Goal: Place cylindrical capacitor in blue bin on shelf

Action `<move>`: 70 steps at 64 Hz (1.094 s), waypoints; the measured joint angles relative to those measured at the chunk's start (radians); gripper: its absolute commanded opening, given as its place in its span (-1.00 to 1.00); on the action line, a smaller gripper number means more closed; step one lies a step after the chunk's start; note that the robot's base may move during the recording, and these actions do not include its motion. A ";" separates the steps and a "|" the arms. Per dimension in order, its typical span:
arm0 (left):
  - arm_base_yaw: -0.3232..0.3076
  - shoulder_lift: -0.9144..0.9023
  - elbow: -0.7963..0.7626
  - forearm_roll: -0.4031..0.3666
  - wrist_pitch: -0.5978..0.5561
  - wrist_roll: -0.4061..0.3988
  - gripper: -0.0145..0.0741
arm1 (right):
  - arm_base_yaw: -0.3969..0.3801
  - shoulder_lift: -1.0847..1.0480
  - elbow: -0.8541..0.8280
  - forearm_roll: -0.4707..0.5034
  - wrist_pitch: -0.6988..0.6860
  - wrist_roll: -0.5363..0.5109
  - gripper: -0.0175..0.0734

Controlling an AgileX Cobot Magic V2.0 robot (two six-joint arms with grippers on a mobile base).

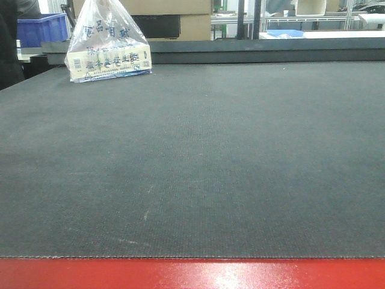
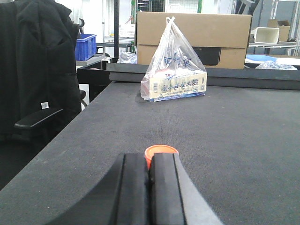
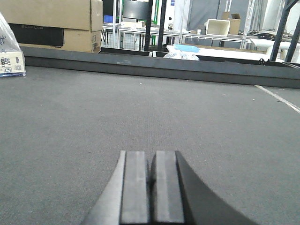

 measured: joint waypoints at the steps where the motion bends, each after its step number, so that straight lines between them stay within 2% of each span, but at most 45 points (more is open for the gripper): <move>1: 0.000 0.000 0.000 0.000 0.000 0.000 -0.92 | 0.000 0.000 0.000 0.000 0.000 0.000 -0.97; 34: 0.000 0.000 0.000 0.000 -0.007 0.000 -0.92 | 0.000 0.000 0.000 0.000 0.000 -0.002 -0.97; 45: 0.000 0.000 0.000 0.000 -0.044 0.000 -0.92 | 0.000 0.000 0.002 -0.011 -0.059 -0.002 -0.97; 50: 0.000 -0.001 -0.036 -0.007 0.043 0.000 -0.92 | 0.000 0.000 -0.029 -0.011 -0.022 -0.002 -0.97; 56: 0.000 0.008 -0.158 -0.011 0.194 0.000 -0.92 | 0.000 0.007 -0.143 -0.011 0.164 -0.002 -0.97; 61: 0.000 0.053 -0.266 -0.011 0.277 0.000 -0.92 | 0.000 0.043 -0.273 -0.014 0.324 -0.002 -0.97; 70: 0.000 0.221 -0.472 -0.015 0.474 0.000 -0.92 | 0.000 0.172 -0.474 -0.013 0.527 -0.002 -0.97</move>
